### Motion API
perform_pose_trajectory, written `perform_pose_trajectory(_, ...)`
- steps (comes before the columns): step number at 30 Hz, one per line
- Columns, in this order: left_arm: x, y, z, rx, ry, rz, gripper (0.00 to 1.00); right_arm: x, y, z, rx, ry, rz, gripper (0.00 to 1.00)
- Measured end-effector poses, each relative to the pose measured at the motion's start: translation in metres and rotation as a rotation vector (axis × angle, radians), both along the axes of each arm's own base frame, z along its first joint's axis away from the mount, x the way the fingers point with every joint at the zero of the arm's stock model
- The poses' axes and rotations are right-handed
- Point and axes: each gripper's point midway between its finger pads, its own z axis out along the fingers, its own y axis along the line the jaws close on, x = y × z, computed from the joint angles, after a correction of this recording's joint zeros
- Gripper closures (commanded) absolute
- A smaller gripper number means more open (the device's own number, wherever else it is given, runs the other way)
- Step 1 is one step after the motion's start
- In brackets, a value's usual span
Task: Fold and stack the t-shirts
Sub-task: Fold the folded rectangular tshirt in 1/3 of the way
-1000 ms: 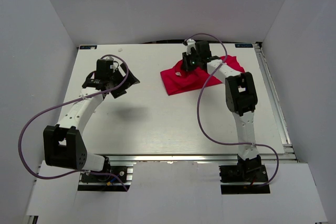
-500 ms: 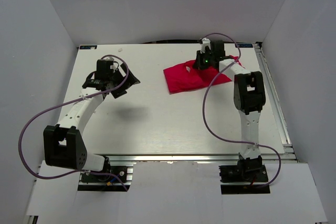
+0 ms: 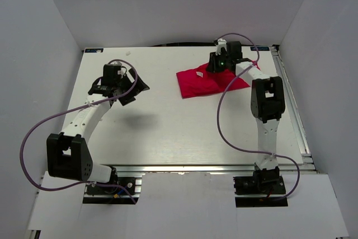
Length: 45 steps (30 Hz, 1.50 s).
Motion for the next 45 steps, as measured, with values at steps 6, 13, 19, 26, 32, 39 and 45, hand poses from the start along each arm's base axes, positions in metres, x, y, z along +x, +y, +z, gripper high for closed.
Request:
perform_pose_trajectory(6,0.001,-0.004,0.002,-0.017,-0.007,-0.017,0.02,-0.025,-0.015,0.04,-0.006,-0.095,0.109,0.72)
perform_pose_trajectory(13,0.009,-0.012,-0.006,-0.046,0.004,-0.048,0.02,-0.055,0.015,0.106,0.14,-0.221,0.364,0.95)
perform_pose_trajectory(19,0.01,-0.014,-0.006,-0.053,0.002,-0.054,0.02,-0.086,0.053,0.056,0.254,-0.014,0.456,0.97)
perform_pose_trajectory(26,0.01,-0.015,-0.006,-0.057,0.003,-0.053,0.02,-0.1,0.065,-0.005,0.301,0.21,0.418,1.0)
perform_pose_trajectory(32,0.01,-0.015,-0.006,-0.059,0.004,-0.051,0.02,-0.095,0.045,-0.02,0.294,0.27,0.352,1.0)
perform_pose_trajectory(39,0.01,-0.015,-0.006,-0.059,0.004,-0.051,0.02,-0.08,0.012,-0.028,0.29,0.28,0.271,0.99)
perform_pose_trajectory(45,0.013,-0.016,-0.004,-0.064,-0.012,-0.053,0.02,-0.083,0.004,-0.029,0.318,0.297,0.286,0.96)
